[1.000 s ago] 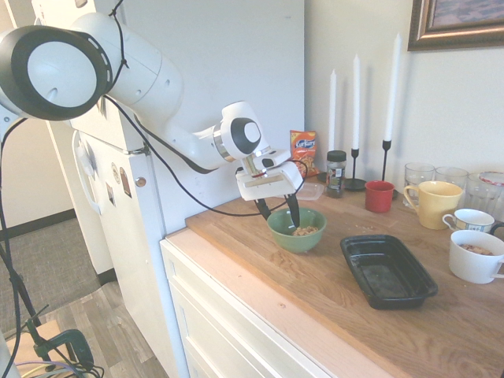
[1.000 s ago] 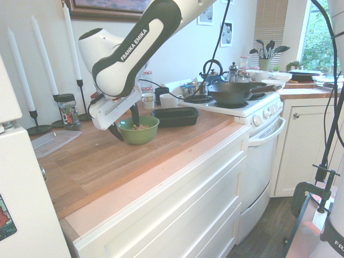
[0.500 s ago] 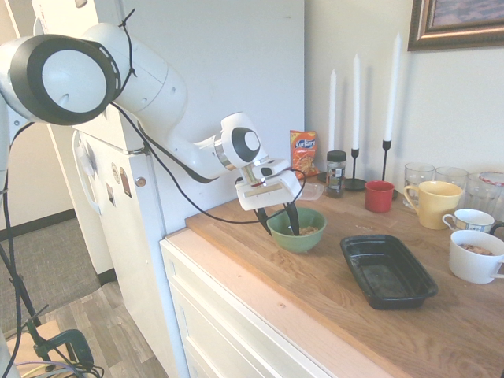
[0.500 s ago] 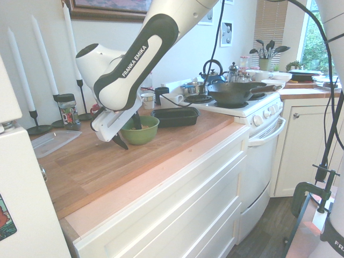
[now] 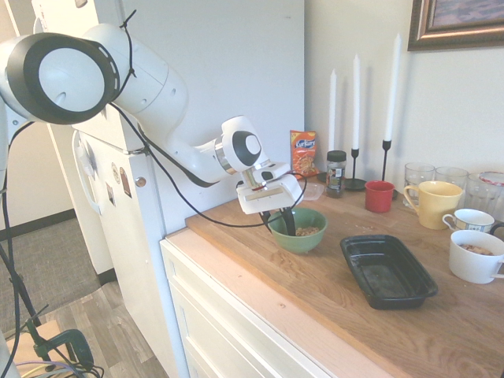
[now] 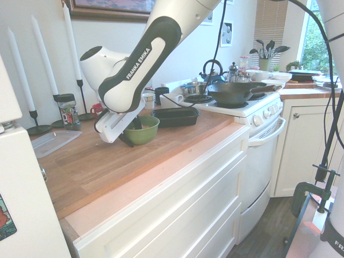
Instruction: Pour the cereal into the box
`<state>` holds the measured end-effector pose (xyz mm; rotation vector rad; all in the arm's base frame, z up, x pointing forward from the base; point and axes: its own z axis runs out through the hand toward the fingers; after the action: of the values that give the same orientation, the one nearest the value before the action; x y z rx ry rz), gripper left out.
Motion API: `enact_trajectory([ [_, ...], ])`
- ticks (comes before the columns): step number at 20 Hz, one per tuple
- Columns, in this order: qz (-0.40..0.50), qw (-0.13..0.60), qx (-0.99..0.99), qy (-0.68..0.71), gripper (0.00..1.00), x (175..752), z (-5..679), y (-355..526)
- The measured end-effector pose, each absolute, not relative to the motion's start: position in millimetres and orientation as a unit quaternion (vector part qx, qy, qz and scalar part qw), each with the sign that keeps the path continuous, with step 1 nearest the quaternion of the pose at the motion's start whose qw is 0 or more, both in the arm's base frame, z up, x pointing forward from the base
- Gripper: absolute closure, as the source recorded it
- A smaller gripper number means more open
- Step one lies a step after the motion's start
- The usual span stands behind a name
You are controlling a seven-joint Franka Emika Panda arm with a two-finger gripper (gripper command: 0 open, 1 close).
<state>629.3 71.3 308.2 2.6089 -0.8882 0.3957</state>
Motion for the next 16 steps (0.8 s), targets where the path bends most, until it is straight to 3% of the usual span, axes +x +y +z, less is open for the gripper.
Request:
enact_trajectory([
  [16,0.142,0.167,0.916,-0.335,1.00,615.6,326.1,51.8],
])
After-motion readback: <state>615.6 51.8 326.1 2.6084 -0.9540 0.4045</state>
